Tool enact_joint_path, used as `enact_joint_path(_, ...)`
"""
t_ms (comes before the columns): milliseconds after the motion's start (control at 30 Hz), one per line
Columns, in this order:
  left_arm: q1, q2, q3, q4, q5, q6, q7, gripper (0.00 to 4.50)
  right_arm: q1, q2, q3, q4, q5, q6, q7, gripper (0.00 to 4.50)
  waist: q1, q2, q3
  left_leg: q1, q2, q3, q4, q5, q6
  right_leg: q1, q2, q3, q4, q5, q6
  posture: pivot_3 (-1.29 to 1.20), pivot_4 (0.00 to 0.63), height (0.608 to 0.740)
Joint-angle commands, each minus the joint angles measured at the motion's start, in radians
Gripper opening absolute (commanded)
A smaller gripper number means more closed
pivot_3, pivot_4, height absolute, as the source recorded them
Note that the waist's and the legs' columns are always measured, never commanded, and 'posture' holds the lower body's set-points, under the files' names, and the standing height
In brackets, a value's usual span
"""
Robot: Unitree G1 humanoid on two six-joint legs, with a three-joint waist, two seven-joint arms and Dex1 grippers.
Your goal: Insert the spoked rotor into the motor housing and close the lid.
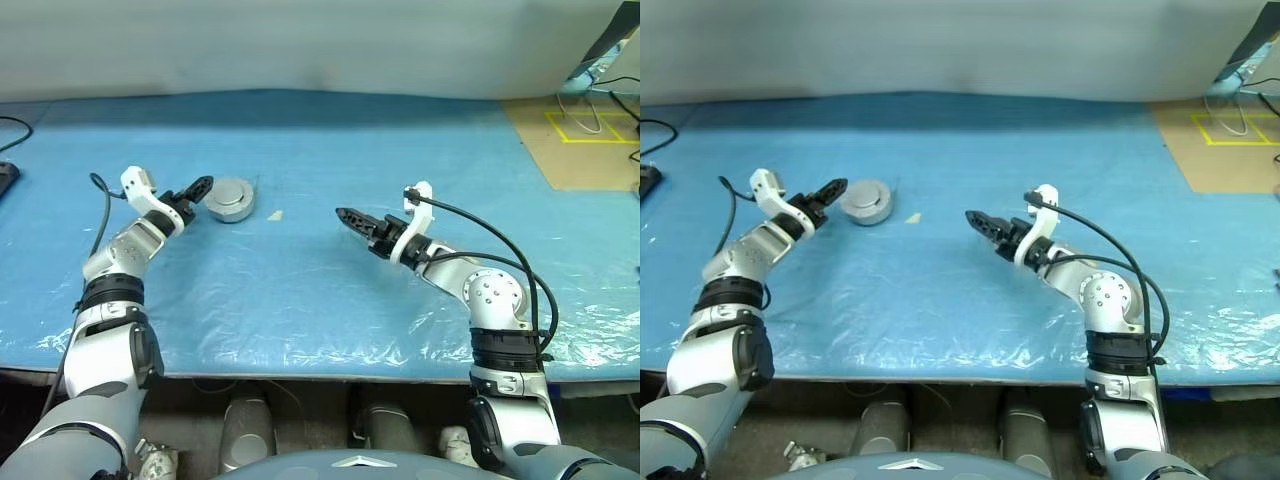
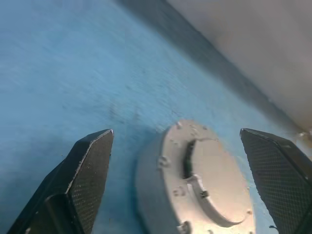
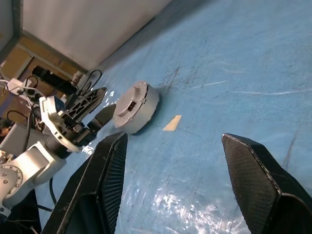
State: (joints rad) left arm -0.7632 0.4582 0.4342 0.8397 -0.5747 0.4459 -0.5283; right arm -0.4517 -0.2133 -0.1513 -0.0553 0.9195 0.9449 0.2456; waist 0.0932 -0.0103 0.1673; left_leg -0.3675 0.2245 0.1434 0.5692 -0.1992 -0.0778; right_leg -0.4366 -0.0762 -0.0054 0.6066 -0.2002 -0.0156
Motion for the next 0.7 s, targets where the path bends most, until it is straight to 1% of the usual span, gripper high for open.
enact_joint_path(33,0.04,0.017,-0.037,-0.146,0.062,-0.08,0.006,4.34,0.007,-0.016,0.023,-0.067,-0.057,-0.042,0.016,3.23,0.001,0.0,0.0,0.0,0.0,0.0,0.0,0.0,0.0,0.0,0.0,0.0,0.0,0.0,0.0,0.0,0.15,0.74)
enact_joint_path(133,0.116,-0.003,-0.09,-0.324,0.124,-0.152,0.026,4.34,0.03,-0.053,0.1,-0.145,-0.223,-0.172,0.01,3.23,0.005,0.0,0.0,-0.002,0.0,0.0,0.0,0.0,0.0,0.0,-0.001,-0.002,0.0,0.0,0.0,0.0,0.15,0.74)
enact_joint_path(167,0.162,-0.012,-0.13,-0.408,0.176,-0.204,0.041,4.34,0.042,-0.069,0.142,-0.175,-0.313,-0.237,-0.008,3.23,0.006,0.0,0.0,-0.002,0.001,0.0,0.001,0.0,0.0,0.0,-0.001,-0.002,0.0,0.0,0.0,0.0,0.15,0.74)
enact_joint_path(233,0.25,-0.039,-0.195,-0.558,0.266,-0.28,0.093,4.34,0.061,-0.105,0.215,-0.207,-0.487,-0.35,-0.055,3.23,0.003,0.0,0.0,-0.002,0.001,0.0,0.001,0.0,0.0,0.0,-0.001,-0.002,0.0,0.0,0.0,0.0,0.15,0.74)
enact_joint_path(300,0.294,-0.07,-0.201,-0.637,0.306,-0.289,0.175,4.34,0.072,-0.12,0.237,-0.209,-0.594,-0.405,-0.103,3.23,0.002,0.0,0.0,-0.002,0.001,0.0,0.001,0.0,0.0,0.0,-0.001,-0.002,0.0,0.0,0.0,0.0,0.15,0.74)
enact_joint_path(400,0.343,-0.115,-0.191,-0.745,0.32,-0.259,0.264,4.34,0.101,-0.106,0.196,-0.232,-0.657,-0.399,-0.178,3.23,-0.003,0.0,0.0,-0.001,0.001,0.0,0.001,0.0,0.0,0.0,0.0,-0.001,0.0,0.0,0.0,0.0,0.15,0.74)
enact_joint_path(500,0.364,-0.135,-0.176,-0.811,0.308,-0.205,0.315,4.34,0.16,-0.118,0.208,-0.279,-0.756,-0.407,-0.228,3.23,-0.006,0.0,0.0,-0.001,0.002,0.0,0.002,0.0,0.0,0.0,0.001,0.0,0.001,0.0,0.001,0.0,0.15,0.74)
enact_joint_path(600,0.45,-0.137,-0.191,-0.898,0.323,-0.177,0.33,4.34,0.237,-0.107,0.196,-0.325,-0.82,-0.399,-0.276,3.23,-0.016,0.0,0.0,-0.001,0.001,0.0,0.002,0.0,0.0,0.0,0.001,0.002,0.0,0.0,0.001,0.0,0.15,0.74)
enact_joint_path(700,0.569,-0.161,-0.212,-0.996,0.331,-0.161,0.342,4.34,0.301,-0.082,0.172,-0.363,-0.84,-0.371,-0.306,3.23,-0.028,0.0,0.0,-0.001,0.0,0.001,0.001,0.0,0.0,-0.001,0.001,0.003,0.0,0.0,0.001,0.0,0.15,0.74)
